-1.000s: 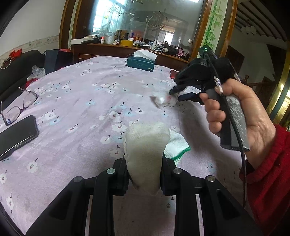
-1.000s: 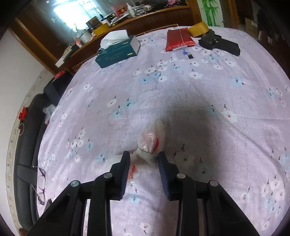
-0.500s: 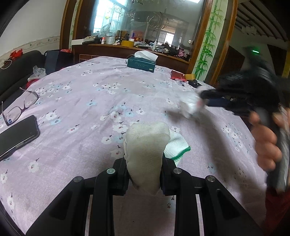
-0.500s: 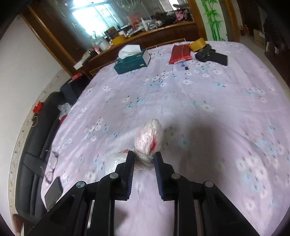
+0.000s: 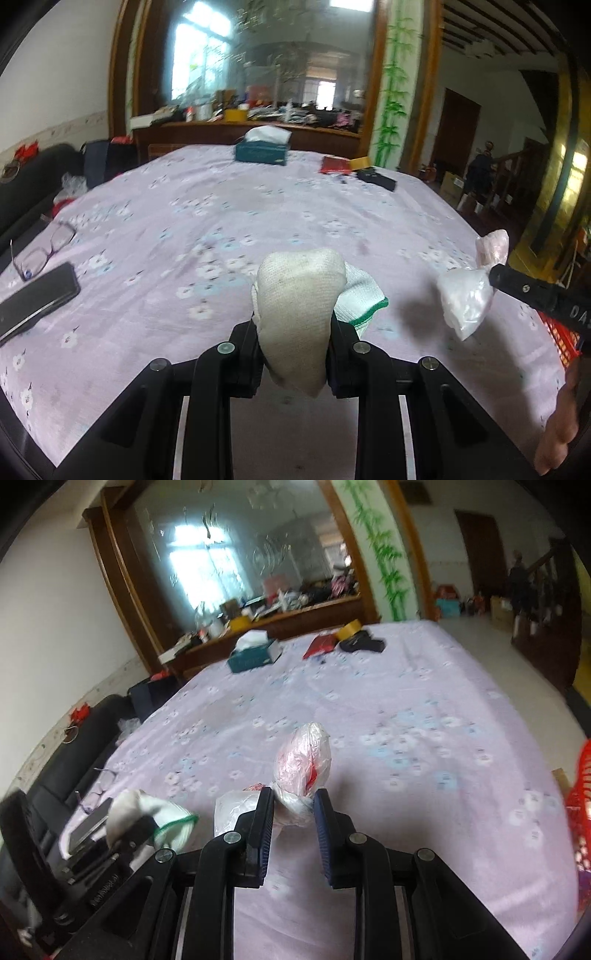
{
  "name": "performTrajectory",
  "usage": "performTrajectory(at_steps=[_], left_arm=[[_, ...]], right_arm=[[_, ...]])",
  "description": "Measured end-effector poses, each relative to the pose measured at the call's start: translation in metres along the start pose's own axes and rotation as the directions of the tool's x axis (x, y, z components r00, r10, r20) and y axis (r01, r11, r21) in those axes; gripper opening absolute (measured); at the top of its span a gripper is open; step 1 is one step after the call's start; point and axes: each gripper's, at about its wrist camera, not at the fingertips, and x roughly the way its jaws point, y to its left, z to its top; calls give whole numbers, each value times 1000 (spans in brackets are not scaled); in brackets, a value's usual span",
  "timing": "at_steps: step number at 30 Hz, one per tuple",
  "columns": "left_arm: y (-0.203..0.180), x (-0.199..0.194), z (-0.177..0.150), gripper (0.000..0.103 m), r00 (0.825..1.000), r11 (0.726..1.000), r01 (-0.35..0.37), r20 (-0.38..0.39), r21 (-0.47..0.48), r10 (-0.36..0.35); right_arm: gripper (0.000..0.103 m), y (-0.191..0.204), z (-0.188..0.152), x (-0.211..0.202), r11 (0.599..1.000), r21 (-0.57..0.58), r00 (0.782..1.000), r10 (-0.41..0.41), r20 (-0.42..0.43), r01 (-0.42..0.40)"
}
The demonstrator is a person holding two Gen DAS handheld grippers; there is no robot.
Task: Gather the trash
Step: 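Carry the white sock and clear plastic bag toward the red wastebasket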
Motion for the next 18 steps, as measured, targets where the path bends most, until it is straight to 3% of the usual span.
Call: performTrajectory(at_steps=[8, 18], left_arm=[[-32, -4, -4, 25, 999, 998, -17, 29, 68, 16], [-32, 2, -9, 25, 999, 995, -53, 10, 79, 52]], right_arm=[[24, -21, -14, -12, 1000, 12, 1000, -6, 26, 6], [24, -32, -24, -5, 999, 44, 1000, 31, 1, -31]])
